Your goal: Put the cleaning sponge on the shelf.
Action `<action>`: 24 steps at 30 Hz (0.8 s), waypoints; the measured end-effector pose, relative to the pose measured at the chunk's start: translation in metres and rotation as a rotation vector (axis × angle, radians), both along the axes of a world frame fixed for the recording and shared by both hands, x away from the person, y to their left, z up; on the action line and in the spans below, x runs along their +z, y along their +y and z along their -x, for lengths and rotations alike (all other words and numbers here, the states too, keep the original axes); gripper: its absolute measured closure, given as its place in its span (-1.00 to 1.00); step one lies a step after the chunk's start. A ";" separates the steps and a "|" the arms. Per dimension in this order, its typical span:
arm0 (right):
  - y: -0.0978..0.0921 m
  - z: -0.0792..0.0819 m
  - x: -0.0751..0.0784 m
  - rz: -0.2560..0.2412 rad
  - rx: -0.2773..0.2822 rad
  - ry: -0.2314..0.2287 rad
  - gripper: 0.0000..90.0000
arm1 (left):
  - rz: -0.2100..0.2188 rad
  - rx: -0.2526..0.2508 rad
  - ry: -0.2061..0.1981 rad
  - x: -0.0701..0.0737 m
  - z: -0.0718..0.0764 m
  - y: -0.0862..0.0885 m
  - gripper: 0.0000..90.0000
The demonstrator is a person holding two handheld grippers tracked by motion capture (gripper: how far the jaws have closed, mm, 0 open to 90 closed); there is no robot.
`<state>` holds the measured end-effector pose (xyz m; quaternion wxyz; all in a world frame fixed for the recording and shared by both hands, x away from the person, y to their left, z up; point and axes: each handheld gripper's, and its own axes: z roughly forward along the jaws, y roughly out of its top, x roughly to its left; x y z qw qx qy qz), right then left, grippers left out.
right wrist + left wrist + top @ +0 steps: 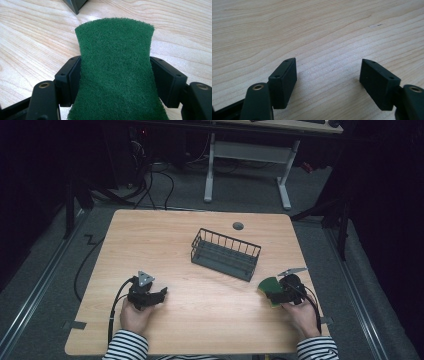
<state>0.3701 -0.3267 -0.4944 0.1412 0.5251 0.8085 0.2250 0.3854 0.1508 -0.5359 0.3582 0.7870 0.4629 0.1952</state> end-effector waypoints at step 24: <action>-0.008 -0.006 0.051 -0.006 0.013 -0.073 -0.33 | -0.005 0.001 -0.003 0.000 0.000 0.000 -0.30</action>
